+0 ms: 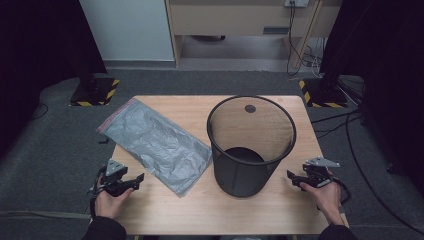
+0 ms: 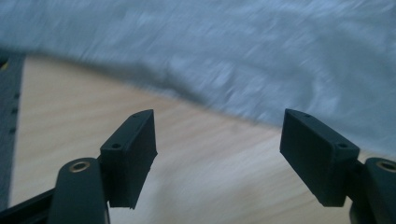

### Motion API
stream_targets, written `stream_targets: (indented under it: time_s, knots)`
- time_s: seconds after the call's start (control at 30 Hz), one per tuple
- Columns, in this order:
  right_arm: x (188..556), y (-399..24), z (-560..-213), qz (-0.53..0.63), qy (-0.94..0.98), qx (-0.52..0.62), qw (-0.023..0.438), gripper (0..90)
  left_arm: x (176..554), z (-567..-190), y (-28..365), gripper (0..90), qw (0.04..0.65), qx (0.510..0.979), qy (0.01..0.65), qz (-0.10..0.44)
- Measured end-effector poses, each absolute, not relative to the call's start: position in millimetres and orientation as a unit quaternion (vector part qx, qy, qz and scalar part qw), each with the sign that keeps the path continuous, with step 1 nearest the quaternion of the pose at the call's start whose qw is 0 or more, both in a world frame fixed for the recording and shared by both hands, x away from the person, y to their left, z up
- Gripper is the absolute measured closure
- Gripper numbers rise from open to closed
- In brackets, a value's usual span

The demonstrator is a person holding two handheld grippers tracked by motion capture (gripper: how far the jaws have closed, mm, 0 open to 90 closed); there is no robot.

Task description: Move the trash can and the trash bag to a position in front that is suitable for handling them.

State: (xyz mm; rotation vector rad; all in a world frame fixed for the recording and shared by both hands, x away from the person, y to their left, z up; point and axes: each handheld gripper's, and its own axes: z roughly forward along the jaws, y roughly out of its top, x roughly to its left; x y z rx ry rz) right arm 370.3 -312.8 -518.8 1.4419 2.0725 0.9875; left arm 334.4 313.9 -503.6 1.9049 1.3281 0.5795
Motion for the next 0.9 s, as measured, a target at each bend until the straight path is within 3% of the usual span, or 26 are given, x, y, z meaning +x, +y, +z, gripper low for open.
stream_targets:
  time_s: [0.17, 0.2, 0.47, 0.67, 0.9]
  knots:
    - [368.6, -314.6, -509.6, 0.376, 0.732, 0.526, 0.214, 23.2, 352.2, -492.4, 270.8, 24.2, 0.404, 0.751, 0.474, 0.217]
    - [367.2, -315.7, -506.8, 0.382, 0.73, 0.524, 0.218, 22.4, 362.5, -493.6, 247.7, 24.1, 0.412, 0.751, 0.471, 0.209]
    - [362.7, -318.6, -501.0, 0.391, 0.726, 0.521, 0.219, 21.2, 389.5, -512.5, 188.9, 24.0, 0.367, 0.796, 0.441, 0.194]
    - [361.4, -320.3, -497.1, 0.4, 0.721, 0.521, 0.221, 20.7, 389.0, -527.3, 188.2, 23.6, 0.326, 0.818, 0.436, 0.185]
    - [361.8, -318.9, -494.3, 0.402, 0.721, 0.518, 0.222, 20.3, 384.3, -531.5, 215.6, 22.3, 0.341, 0.812, 0.437, 0.183]
